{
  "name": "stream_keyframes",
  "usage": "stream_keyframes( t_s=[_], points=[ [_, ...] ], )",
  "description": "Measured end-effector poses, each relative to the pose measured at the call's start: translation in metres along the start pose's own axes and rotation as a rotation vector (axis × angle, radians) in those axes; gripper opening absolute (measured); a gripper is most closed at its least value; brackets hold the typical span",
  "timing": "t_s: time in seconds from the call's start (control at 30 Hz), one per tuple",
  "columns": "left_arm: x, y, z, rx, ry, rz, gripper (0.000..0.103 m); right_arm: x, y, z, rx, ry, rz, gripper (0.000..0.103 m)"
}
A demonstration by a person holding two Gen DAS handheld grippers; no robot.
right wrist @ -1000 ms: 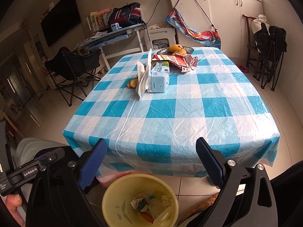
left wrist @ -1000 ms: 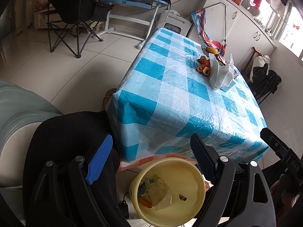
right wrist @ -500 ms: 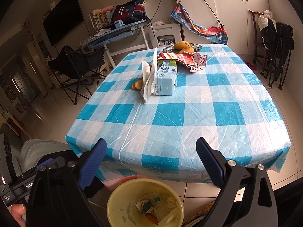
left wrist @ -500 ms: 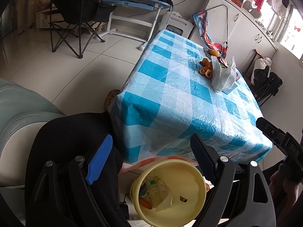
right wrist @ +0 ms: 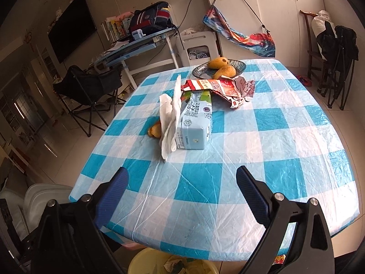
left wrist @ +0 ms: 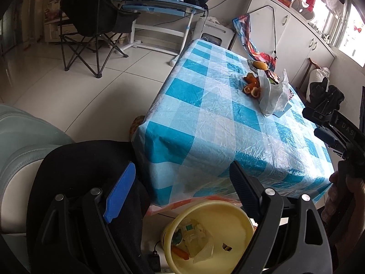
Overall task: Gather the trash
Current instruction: 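Reach to the white milk carton and grasp it with the right gripper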
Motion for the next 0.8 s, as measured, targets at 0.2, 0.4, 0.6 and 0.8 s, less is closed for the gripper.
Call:
stream_keyframes(
  t_s=[0.2,0.4,0.6,0.8],
  points=[
    [0.008,0.008,0.004,0.012,0.031,0.038,0.081,0.017,0.042,0.023,-0.046,-0.006,0.106,0.091],
    [0.007,0.024,0.002,0.006,0.052,0.121,0.081,0.034,0.054,0.056,-0.030,-0.046,0.118,0.091],
    [0.007,0.043,0.008,-0.009,0.043,0.183,0.081,0.046,0.035,0.091,0.028,-0.089,0.057,0.091],
    [0.017,0.075,0.026,-0.060,0.005,0.203,0.081,0.045,0.029,0.108,0.088,-0.113,0.043,0.076]
  ],
)
Point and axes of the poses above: each gripper's, at about its wrist camera, not at the fingertips, and z roughly the way its jaws point, y to its right, x to its top, the point moved 10 cm from there along z, roughly the way its jaws point, and after that the axes turned 13 degrees about -z, right-handed, at the moved point
